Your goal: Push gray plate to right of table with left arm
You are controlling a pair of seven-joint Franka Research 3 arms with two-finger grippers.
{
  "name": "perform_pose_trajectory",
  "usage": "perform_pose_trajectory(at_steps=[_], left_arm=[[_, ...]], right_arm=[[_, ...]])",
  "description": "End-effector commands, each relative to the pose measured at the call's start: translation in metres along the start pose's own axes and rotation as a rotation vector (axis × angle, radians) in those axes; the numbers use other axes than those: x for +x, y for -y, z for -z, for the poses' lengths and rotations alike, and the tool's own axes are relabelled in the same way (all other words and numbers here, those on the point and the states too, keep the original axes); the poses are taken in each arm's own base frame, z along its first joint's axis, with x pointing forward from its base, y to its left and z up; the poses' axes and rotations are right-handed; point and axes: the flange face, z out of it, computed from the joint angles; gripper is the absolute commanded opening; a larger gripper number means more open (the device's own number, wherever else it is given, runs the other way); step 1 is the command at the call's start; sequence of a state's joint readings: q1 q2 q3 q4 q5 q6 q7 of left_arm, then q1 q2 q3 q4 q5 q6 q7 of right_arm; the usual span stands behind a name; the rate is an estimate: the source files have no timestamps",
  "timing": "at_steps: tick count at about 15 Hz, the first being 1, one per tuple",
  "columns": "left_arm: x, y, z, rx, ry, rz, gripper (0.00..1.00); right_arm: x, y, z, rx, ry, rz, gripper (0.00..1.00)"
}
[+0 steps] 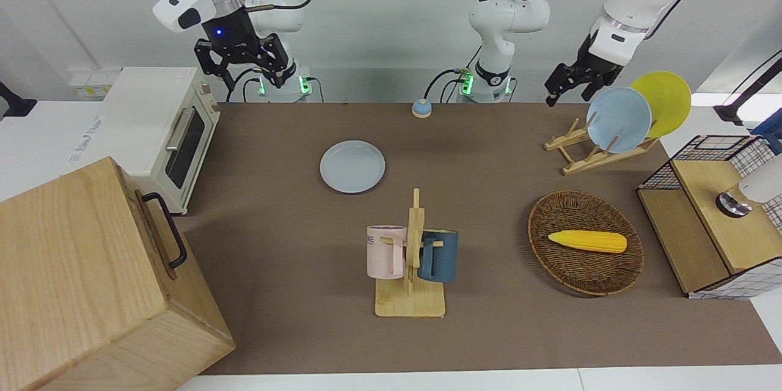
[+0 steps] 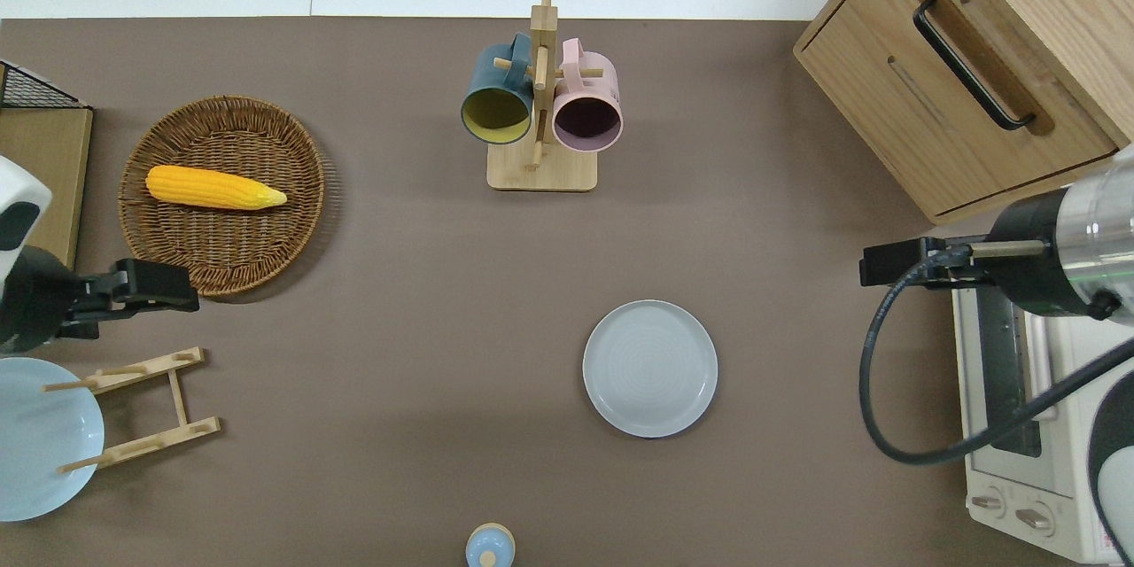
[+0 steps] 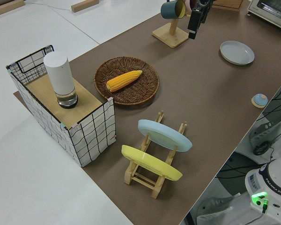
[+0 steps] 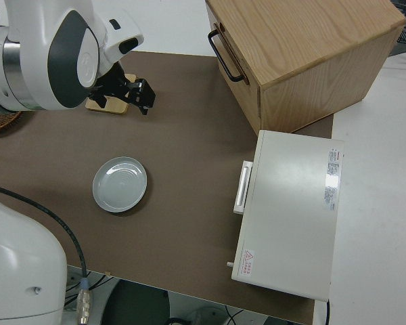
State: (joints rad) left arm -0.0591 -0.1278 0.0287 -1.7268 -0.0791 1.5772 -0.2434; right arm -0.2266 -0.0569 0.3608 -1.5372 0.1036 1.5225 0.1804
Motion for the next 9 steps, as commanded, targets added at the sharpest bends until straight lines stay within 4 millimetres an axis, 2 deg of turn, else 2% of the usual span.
perform_pose_trajectory(at_steps=[1, 9], left_arm=[[0.0195, 0.0011, 0.0105, 0.030, 0.014, 0.008, 0.99], [0.0191, 0.0043, 0.0122, 0.028, 0.012, 0.015, 0.99]], right_arm=[[0.0017, -0.0003, 0.0031, 0.017, -0.001, -0.004, 0.996], [0.0012, -0.0001, 0.0039, 0.016, -0.003, -0.004, 0.996]])
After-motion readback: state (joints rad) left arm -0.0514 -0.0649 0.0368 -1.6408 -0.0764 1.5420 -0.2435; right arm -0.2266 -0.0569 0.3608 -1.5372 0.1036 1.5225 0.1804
